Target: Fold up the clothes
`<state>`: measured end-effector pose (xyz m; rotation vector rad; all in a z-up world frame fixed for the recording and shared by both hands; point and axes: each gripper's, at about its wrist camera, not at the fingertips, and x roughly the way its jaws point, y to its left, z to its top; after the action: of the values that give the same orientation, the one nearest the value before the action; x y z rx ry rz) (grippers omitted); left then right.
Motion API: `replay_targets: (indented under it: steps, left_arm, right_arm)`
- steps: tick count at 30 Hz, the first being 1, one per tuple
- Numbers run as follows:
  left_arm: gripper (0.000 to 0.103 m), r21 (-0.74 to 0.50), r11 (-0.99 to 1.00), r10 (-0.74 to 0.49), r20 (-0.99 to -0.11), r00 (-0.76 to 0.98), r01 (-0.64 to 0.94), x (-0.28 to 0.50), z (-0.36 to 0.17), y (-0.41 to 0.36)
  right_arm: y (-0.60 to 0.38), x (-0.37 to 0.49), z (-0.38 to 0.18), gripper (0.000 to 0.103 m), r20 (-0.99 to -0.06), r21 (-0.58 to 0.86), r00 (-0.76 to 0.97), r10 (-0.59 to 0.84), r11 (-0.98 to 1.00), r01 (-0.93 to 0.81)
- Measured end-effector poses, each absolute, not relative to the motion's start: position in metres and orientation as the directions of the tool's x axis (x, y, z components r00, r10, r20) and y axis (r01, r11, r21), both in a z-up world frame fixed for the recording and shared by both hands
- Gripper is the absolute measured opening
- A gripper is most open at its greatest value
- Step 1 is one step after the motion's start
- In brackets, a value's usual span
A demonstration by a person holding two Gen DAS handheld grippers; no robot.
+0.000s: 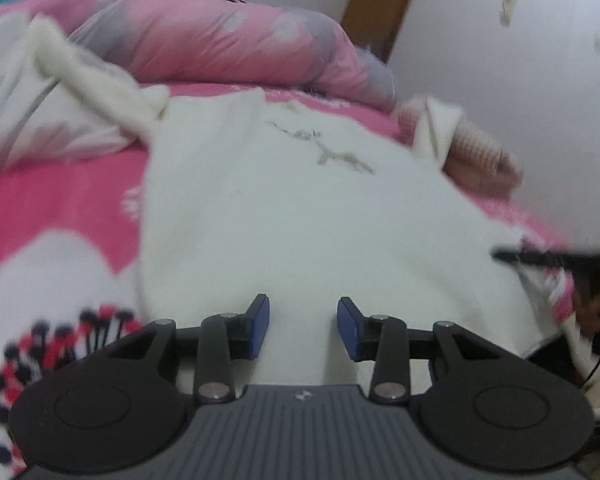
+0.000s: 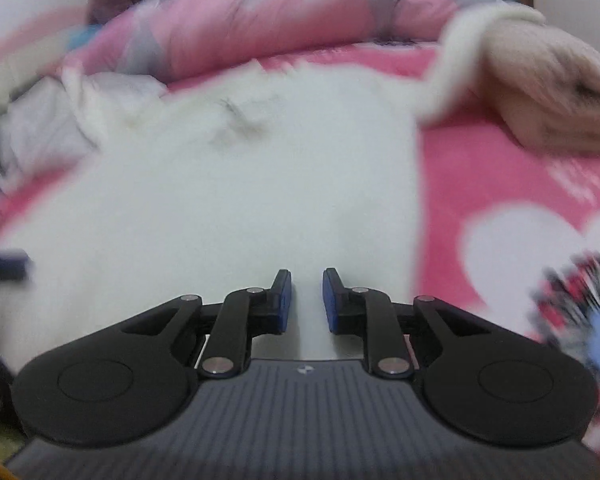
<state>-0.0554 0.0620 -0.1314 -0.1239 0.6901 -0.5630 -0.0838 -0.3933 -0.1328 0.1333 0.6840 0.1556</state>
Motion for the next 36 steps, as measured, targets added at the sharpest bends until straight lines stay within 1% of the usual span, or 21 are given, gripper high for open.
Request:
replay_targets:
  steps: [1, 2, 3, 5, 6, 9, 11, 13, 16, 18, 21, 22, 26, 27, 30, 31, 32, 33, 34, 35, 36]
  left_arm:
    - [0.039, -0.317, 0.838, -0.544, -0.555, 0.629, 0.444, -0.057, -0.133, 0.068]
    - [0.039, -0.330, 0.833, -0.552, -0.546, 0.630, 0.444, -0.057, -0.132, 0.072]
    - [0.039, -0.341, 0.828, -0.560, -0.537, 0.631, 0.445, -0.057, -0.132, 0.076]
    - [0.041, -0.335, 0.823, -0.568, -0.513, 0.644, 0.460, -0.052, -0.125, 0.077]
    - [0.044, -0.327, 0.821, -0.571, -0.500, 0.652, 0.468, -0.048, -0.121, 0.076]
    - [0.046, -0.310, 0.824, -0.567, -0.472, 0.675, 0.475, -0.032, -0.111, 0.074]
    - [0.047, -0.293, 0.840, -0.543, -0.473, 0.694, 0.457, -0.020, -0.107, 0.073]
    - [0.047, -0.268, 0.869, -0.495, -0.489, 0.718, 0.417, -0.007, -0.106, 0.073]
    - [0.047, -0.309, 0.877, -0.478, -0.495, 0.725, 0.368, 0.006, -0.108, 0.084]
    - [0.047, -0.316, 0.881, -0.469, -0.503, 0.726, 0.351, 0.009, -0.113, 0.091]
    - [0.048, -0.342, 0.866, -0.496, -0.489, 0.718, 0.366, 0.007, -0.124, 0.098]
    - [0.050, -0.349, 0.859, -0.507, -0.480, 0.716, 0.374, 0.005, -0.127, 0.099]
    - [0.053, -0.388, 0.835, -0.538, -0.431, 0.725, 0.390, -0.002, -0.142, 0.101]
    - [0.053, -0.396, 0.830, -0.543, -0.415, 0.730, 0.392, -0.004, -0.145, 0.103]
    - [0.054, -0.423, 0.815, -0.554, -0.366, 0.748, 0.396, -0.009, -0.152, 0.111]
    - [0.053, -0.434, 0.810, -0.554, -0.348, 0.756, 0.394, -0.010, -0.154, 0.114]
    - [0.053, -0.446, 0.805, -0.555, -0.329, 0.764, 0.392, -0.012, -0.156, 0.118]
    - [0.053, -0.457, 0.799, -0.555, -0.311, 0.772, 0.391, -0.013, -0.158, 0.122]
    - [0.053, -0.467, 0.796, -0.552, -0.296, 0.780, 0.386, -0.014, -0.161, 0.125]
    - [0.053, -0.479, 0.788, -0.556, -0.284, 0.781, 0.386, -0.013, -0.163, 0.128]
    - [0.053, -0.491, 0.779, -0.563, -0.276, 0.779, 0.389, -0.013, -0.165, 0.130]
  right_arm:
    - [-0.405, -0.095, -0.131, 0.014, -0.613, 0.203, 0.768, 0.188, 0.976, -0.077]
    - [-0.412, -0.102, -0.126, 0.012, -0.631, 0.212, 0.758, 0.167, 0.977, -0.039]
    - [-0.416, -0.107, -0.118, 0.012, -0.656, 0.196, 0.743, 0.132, 0.981, 0.000]
    - [-0.422, -0.114, -0.102, 0.018, -0.698, 0.155, 0.713, 0.061, 0.986, 0.068]
    - [-0.418, -0.113, -0.091, 0.018, -0.694, 0.132, 0.719, 0.042, 0.989, 0.070]
    - [-0.388, -0.087, -0.061, 0.018, -0.605, 0.189, 0.783, 0.146, 0.981, -0.037]
    - [-0.348, -0.050, -0.055, 0.018, -0.562, 0.190, 0.793, 0.234, 0.970, -0.152]
    - [-0.302, -0.008, -0.061, 0.018, -0.555, 0.188, 0.769, 0.316, 0.949, -0.254]
    - [-0.240, 0.042, -0.072, 0.018, -0.558, 0.182, 0.718, 0.416, 0.906, -0.383]
    - [-0.205, 0.073, -0.072, 0.018, -0.566, 0.201, 0.677, 0.470, 0.875, -0.440]
    - [-0.161, 0.107, -0.063, 0.018, -0.592, 0.222, 0.613, 0.523, 0.837, -0.500]
    - [-0.145, 0.117, -0.061, 0.019, -0.606, 0.212, 0.595, 0.528, 0.828, -0.519]
    - [-0.088, 0.161, -0.069, 0.048, -0.682, 0.123, 0.550, 0.481, 0.818, -0.562]
    - [-0.074, 0.171, -0.076, 0.050, -0.702, 0.073, 0.550, 0.453, 0.814, -0.576]
    - [-0.048, 0.195, -0.095, 0.051, -0.741, -0.047, 0.565, 0.362, 0.812, -0.582]
    - [-0.043, 0.203, -0.102, 0.051, -0.750, -0.070, 0.568, 0.338, 0.814, -0.577]
    - [-0.044, 0.209, -0.108, 0.046, -0.757, -0.063, 0.565, 0.329, 0.823, -0.564]
    - [-0.048, 0.212, -0.111, 0.031, -0.757, -0.040, 0.561, 0.335, 0.833, -0.552]
    - [-0.052, 0.215, -0.112, 0.023, -0.751, -0.002, 0.556, 0.356, 0.841, -0.541]
    - [-0.055, 0.216, -0.112, 0.011, -0.743, 0.028, 0.555, 0.373, 0.847, -0.532]
    - [-0.056, 0.214, -0.108, 0.010, -0.730, 0.042, 0.564, 0.386, 0.849, -0.526]
